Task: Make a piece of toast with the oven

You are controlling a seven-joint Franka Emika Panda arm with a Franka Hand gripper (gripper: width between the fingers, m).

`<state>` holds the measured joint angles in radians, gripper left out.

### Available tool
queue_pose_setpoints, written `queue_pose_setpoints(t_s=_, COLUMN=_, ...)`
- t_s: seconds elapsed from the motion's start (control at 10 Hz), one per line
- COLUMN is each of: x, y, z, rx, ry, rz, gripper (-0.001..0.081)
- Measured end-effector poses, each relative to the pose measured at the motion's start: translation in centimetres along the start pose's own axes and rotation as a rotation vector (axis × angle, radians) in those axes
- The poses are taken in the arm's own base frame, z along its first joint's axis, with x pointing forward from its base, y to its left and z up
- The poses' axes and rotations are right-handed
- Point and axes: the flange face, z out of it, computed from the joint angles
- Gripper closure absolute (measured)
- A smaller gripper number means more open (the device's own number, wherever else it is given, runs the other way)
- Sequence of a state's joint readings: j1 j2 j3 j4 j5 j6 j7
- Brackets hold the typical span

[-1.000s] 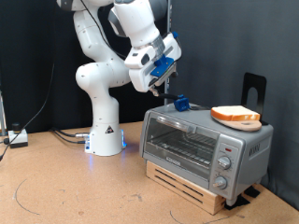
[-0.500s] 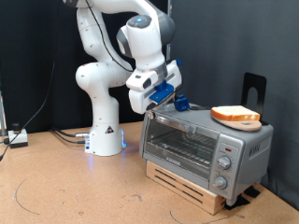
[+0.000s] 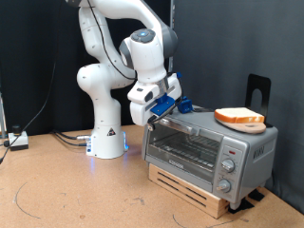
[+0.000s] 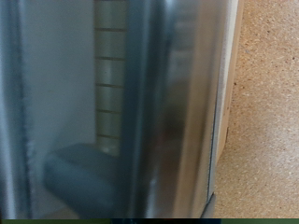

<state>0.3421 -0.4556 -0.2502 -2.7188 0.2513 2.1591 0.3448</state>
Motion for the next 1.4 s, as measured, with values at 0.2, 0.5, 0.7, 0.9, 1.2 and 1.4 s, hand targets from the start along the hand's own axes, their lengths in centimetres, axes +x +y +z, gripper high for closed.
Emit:
queue_pose_setpoints(t_s=0.2, x=0.5, y=0.5, z=0.7, rx=-0.011, ry=0.029, rz=0.029, gripper=-0.0003)
queue_pose_setpoints(t_s=0.5, x=1.4, y=0.9, z=0.5, rx=-0.014, ry=0.049, rz=0.082, gripper=-0.0003)
queue_pose_setpoints(t_s=0.7, x=2.1, y=1.7, z=0.0, rx=-0.030, ry=0.065, rz=0.109, gripper=-0.0003)
queue_pose_setpoints(t_s=0.9, x=2.9, y=2.5, z=-0.4, rx=-0.046, ry=0.080, rz=0.128, gripper=-0.0003)
queue_pose_setpoints(t_s=1.2, x=4.4, y=3.7, z=-0.9, rx=-0.070, ry=0.092, rz=0.159, gripper=-0.0003)
queue_pose_setpoints(t_s=1.4, x=5.6, y=4.4, z=-0.8, rx=-0.079, ry=0.099, rz=0.182, gripper=-0.0003)
